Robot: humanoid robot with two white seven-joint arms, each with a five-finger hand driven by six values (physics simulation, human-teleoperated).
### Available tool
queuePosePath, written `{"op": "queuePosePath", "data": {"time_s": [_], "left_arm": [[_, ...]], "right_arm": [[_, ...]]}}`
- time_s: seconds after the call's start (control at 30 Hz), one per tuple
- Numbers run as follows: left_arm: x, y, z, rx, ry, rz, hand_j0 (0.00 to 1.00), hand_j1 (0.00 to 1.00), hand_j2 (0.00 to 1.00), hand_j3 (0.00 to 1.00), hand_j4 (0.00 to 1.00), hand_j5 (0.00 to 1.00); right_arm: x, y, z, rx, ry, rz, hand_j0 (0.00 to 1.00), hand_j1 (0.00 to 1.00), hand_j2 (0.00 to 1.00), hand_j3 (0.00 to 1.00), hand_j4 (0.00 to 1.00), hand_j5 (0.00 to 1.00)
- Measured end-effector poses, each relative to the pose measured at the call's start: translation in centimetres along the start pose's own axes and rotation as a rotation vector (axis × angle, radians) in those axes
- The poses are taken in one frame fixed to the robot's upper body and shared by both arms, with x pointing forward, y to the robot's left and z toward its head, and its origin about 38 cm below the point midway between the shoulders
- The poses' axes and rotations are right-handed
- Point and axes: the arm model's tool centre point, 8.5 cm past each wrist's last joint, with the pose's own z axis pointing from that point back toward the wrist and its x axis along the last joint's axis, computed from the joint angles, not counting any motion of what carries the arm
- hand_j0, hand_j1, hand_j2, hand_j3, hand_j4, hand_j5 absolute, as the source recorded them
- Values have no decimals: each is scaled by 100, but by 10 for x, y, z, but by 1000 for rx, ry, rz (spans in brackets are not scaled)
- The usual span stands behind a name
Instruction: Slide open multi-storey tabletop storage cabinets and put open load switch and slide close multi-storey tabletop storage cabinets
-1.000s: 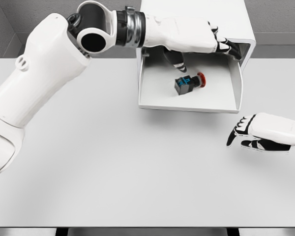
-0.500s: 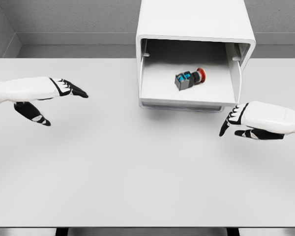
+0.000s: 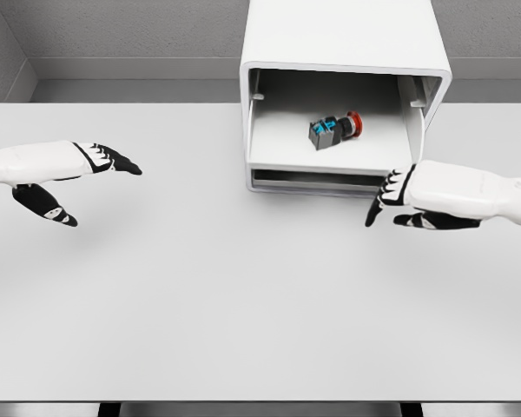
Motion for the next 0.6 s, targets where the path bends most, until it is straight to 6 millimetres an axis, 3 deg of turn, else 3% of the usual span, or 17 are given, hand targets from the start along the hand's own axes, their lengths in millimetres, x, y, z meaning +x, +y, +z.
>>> {"op": "queuePosePath", "data": {"time_s": [0.37,0.6], "left_arm": [[0,0,2,-4,5,-3,100,100,100,100,100,100],[0,-1,2,-6,5,-2,100,100,100,100,100,100]], "right_arm": [[-8,-19,-18,-20,-4,55,60,60,60,60,60,60],[-19,-13,-29,-7,7,37,60,60,60,60,60,60]]}}
